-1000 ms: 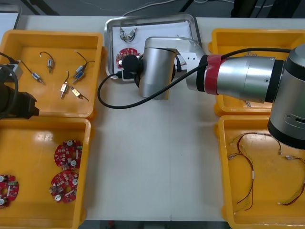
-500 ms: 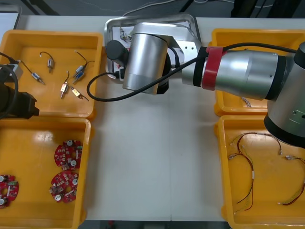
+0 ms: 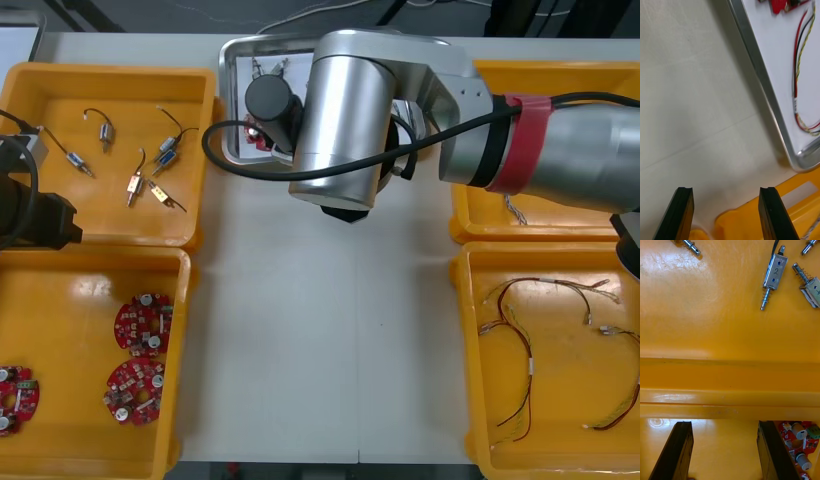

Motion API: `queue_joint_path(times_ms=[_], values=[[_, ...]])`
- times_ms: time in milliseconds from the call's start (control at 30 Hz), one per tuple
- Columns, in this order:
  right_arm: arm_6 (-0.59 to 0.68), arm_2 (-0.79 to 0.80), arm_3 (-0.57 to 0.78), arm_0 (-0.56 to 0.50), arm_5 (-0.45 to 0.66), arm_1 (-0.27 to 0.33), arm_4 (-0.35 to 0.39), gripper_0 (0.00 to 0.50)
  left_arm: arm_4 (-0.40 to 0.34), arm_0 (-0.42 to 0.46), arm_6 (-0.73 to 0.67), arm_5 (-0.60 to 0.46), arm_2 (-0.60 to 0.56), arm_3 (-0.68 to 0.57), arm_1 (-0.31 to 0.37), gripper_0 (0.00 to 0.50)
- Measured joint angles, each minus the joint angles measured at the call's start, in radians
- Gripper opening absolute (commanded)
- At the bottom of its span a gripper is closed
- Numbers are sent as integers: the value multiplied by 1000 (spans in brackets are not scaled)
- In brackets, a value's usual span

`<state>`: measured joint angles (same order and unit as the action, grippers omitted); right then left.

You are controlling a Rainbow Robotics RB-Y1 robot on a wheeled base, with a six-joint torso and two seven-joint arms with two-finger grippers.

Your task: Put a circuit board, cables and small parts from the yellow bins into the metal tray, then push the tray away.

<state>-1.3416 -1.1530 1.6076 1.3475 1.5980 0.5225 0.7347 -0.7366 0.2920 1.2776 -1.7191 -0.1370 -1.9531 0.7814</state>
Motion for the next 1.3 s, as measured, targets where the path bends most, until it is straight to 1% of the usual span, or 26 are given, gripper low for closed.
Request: queue_joint_path(times_ms=[100, 200, 300, 433, 500, 633, 800, 933, 1100, 1300], values=[[137, 34, 45, -25, 11, 45, 61, 500, 0, 0, 0, 0, 0, 0, 0, 500], [191, 79, 90, -59, 23, 92, 107, 500, 0, 0, 0, 0, 0, 0, 0, 500], [219, 127, 140, -92, 49, 138, 133, 500, 0, 0, 0, 0, 0, 0, 0, 500], [350, 197, 210, -136, 119, 195, 153, 500, 0, 0, 0, 0, 0, 0, 0, 500], [390, 235, 241, -160, 147, 220, 163, 500, 0, 0, 0, 0, 0, 0, 0, 500], [398, 312, 300, -213, 201, 269, 193, 500, 0, 0, 0, 0, 0, 0, 0, 500], [506, 398, 371, -285, 257, 333, 224, 500, 0, 0, 0, 0, 0, 0, 0, 500], [515, 474, 425, -353, 290, 386, 242, 500, 0, 0, 0, 0, 0, 0, 0, 500], [515, 611, 494, -475, 295, 441, 273, 500, 0, 0, 0, 0, 0, 0, 0, 500], [515, 808, 570, -649, 303, 473, 293, 500, 0, -1, 0, 1, 0, 0, 0, 500]])
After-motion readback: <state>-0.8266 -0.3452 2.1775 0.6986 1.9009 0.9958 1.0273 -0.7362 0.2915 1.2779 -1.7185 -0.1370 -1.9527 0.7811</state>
